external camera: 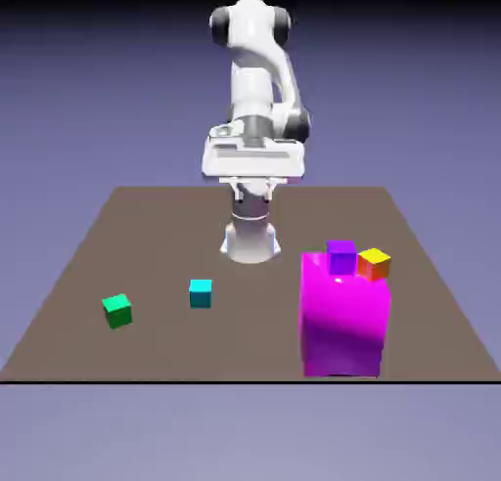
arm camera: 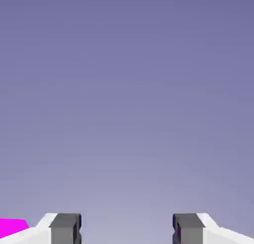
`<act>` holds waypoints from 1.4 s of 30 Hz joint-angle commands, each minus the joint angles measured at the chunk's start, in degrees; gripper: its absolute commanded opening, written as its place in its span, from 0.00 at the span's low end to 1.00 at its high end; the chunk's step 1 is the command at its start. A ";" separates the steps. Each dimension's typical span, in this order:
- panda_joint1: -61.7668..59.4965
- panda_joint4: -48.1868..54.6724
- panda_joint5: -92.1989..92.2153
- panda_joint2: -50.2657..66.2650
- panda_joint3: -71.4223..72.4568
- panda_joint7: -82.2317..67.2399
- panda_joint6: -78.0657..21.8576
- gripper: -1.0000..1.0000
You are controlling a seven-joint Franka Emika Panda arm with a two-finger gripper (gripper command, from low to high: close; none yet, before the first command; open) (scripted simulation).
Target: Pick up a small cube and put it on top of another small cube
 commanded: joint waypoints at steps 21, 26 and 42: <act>-9.52 -2.09 -52.33 29.06 15.26 -1.88 -38.76 0.50; -11.78 -2.59 -64.79 35.98 18.89 -2.32 -47.98 0.50; -15.82 -0.39 -85.14 49.56 17.39 1.95 -56.73 0.00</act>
